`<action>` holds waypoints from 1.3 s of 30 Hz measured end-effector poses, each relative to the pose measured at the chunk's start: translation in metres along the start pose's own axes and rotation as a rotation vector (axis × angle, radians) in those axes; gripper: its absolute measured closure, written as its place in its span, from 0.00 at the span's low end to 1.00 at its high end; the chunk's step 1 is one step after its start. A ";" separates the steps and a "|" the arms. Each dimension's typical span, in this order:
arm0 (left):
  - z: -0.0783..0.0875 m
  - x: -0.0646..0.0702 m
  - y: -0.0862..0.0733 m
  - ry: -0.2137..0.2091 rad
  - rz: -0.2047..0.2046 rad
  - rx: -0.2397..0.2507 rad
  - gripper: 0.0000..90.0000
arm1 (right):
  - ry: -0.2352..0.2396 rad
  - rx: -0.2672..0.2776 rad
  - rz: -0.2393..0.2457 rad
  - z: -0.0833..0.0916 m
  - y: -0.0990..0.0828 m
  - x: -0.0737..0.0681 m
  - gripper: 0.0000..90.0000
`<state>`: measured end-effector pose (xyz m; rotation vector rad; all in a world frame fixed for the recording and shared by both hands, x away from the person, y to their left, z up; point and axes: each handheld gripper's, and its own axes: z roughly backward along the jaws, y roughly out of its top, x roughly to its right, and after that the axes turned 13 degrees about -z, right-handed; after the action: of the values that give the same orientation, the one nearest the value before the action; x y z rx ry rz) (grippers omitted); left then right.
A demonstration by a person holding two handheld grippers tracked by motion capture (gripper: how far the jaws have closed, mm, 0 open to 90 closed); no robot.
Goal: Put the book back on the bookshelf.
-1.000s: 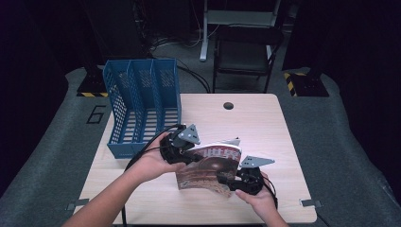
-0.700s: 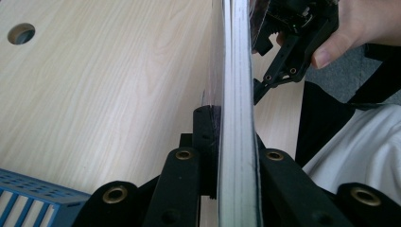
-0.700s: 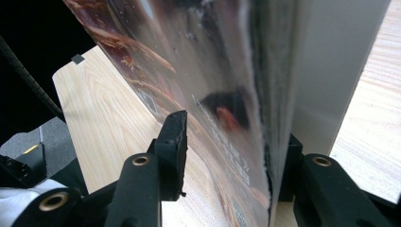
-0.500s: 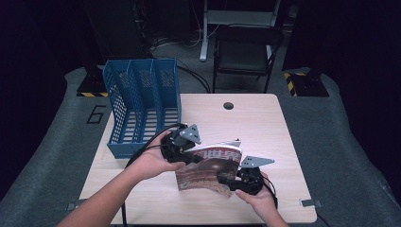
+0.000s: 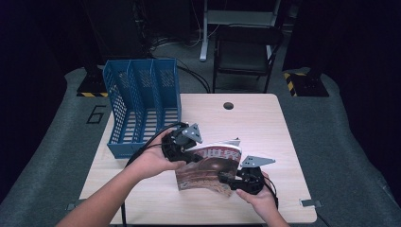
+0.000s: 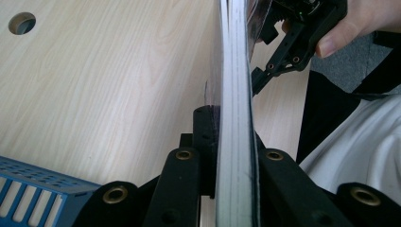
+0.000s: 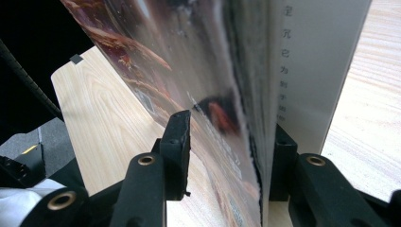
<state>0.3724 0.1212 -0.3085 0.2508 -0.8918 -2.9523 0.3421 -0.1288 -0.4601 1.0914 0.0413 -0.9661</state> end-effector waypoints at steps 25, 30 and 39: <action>0.001 0.004 0.008 0.032 -0.003 0.000 0.94 | -0.005 0.011 0.000 0.002 0.000 0.000 0.64; 0.005 0.005 0.010 0.028 0.007 0.014 0.94 | -0.009 0.020 -0.005 0.004 0.000 0.002 0.61; 0.021 -0.001 0.011 0.035 0.045 0.033 0.94 | -0.029 0.044 -0.014 0.007 0.000 0.005 0.51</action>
<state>0.3695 0.1236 -0.2855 0.2792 -0.9301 -2.8851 0.3419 -0.1373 -0.4588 1.1181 0.0038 -0.9991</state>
